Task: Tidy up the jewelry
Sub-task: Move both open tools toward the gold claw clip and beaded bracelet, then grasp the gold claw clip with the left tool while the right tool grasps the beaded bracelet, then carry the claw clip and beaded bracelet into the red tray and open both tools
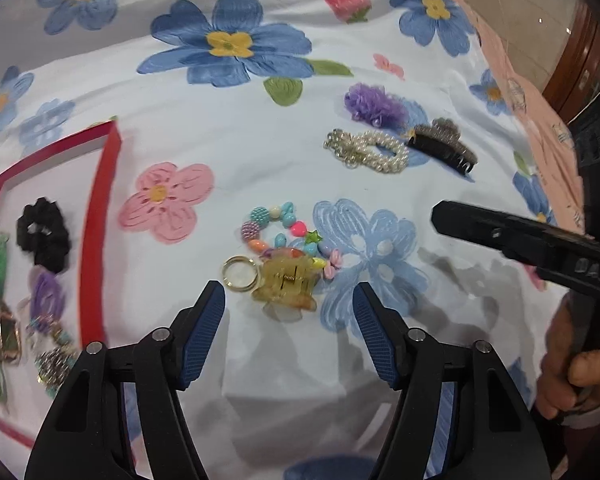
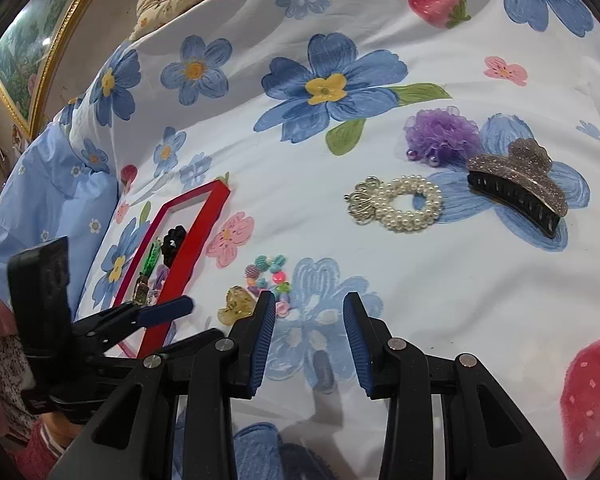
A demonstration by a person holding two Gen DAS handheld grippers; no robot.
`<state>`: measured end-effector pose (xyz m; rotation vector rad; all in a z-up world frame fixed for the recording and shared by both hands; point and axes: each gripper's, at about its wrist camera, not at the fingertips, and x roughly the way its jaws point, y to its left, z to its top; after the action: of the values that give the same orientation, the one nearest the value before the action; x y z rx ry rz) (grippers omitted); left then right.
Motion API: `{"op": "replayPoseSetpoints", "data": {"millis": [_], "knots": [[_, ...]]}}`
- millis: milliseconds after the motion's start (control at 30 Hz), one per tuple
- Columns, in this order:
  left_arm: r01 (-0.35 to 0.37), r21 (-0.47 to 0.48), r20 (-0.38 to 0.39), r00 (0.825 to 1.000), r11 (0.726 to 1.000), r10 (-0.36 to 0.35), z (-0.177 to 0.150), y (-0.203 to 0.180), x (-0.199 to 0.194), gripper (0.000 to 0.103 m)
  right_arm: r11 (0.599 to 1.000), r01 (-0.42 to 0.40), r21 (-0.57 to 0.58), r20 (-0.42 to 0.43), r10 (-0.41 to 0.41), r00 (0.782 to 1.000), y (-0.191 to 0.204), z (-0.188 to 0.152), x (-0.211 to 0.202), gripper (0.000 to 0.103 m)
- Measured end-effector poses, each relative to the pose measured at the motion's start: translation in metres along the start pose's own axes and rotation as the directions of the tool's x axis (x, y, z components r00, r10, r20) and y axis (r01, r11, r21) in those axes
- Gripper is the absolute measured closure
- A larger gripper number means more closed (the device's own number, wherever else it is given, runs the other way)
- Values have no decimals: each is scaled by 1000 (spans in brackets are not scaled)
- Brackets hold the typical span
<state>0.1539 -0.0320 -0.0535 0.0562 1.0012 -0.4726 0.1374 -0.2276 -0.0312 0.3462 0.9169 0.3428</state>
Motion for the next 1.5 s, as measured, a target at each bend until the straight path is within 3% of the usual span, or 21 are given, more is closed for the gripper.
{"op": "replayPoseSetpoints", "data": {"millis": [67,133,200,233,567,767,833,867,900,1133,1500], "knots": [[5,-5,-17,1000,1000,-5,2,-1,9,63,1000,0,8,-1,0,1000,-4,1,1,65],[6,-13,-27,1000,1000,-6,3,1,15,72,1000,1,11,-3,-1,1000,-6,3,3,65],[17,-17,-17,1000,1000,-17,2,3,15,74,1000,-8,9,-7,8,1000,-5,3,6,65],[22,-18,-7,1000,1000,-22,2,4,12,82,1000,-12,2,-10,12,1000,-4,4,8,65],[46,-72,39,998,996,-43,-21,29,-28,82,996,-28,-79,-80,22,997,20,5,51,65],[45,-113,61,997,993,-38,-34,46,-48,82,985,11,-171,-150,-37,988,39,1,90,65],[42,-125,70,997,991,-34,-37,51,-53,82,975,46,-215,-135,-76,988,46,-1,96,69],[41,-129,74,997,991,-31,-37,53,-56,82,974,53,-221,-134,-84,987,48,-1,96,75],[36,-138,81,996,990,-25,-38,57,-59,82,973,62,-223,-131,-93,987,48,-1,96,87],[19,-184,118,993,983,3,-42,75,-78,82,978,40,-203,-91,-59,994,57,1,76,87],[-32,-271,171,982,962,81,-62,118,-121,82,976,-48,-213,-10,47,999,106,6,34,88]]}}
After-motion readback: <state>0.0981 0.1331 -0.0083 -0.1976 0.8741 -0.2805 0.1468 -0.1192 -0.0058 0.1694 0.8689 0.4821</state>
